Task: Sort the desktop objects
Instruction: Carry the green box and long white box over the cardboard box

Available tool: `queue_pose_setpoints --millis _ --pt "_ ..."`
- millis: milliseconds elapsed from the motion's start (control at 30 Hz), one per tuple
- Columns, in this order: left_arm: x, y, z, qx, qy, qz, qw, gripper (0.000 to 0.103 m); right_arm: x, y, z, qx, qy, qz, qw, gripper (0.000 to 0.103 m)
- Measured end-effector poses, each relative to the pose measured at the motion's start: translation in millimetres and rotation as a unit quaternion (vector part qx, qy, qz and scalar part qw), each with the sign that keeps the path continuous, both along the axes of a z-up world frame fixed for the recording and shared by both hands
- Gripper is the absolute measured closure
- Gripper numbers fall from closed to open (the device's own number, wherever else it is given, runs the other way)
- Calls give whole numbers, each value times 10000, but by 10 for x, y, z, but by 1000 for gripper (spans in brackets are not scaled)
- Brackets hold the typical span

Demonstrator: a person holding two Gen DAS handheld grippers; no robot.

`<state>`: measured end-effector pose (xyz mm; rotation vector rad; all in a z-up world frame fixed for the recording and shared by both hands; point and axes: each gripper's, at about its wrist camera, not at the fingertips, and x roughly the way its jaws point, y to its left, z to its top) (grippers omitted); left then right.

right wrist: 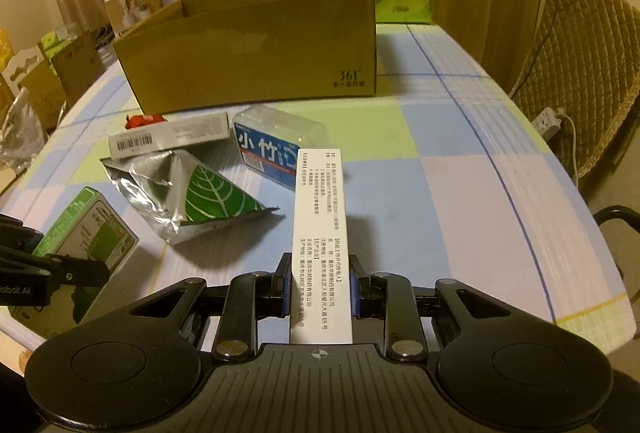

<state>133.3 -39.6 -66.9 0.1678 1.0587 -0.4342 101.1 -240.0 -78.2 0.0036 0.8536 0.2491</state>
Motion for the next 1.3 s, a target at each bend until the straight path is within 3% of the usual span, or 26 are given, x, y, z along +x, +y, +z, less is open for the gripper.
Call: queue_pose_setpoints --millis 333,700,1000,1300 --pt "89 -33 322 -13 -294 -74 9995 78 -18 9 360 162 -297 119 9994 80" --pt "472 -46 817 -134 -597 -96 9981 78 324 156 792 191 -625 422 9970 80" --pt "1052 -213 1222 -168 -896 -207 9956 78 944 288 1210 164 -915 591 9939 80" --pt "1916 -405 1473 -381 -1158 -98 9925 78 1837 414 1334 143 -1015 654 9926 80"
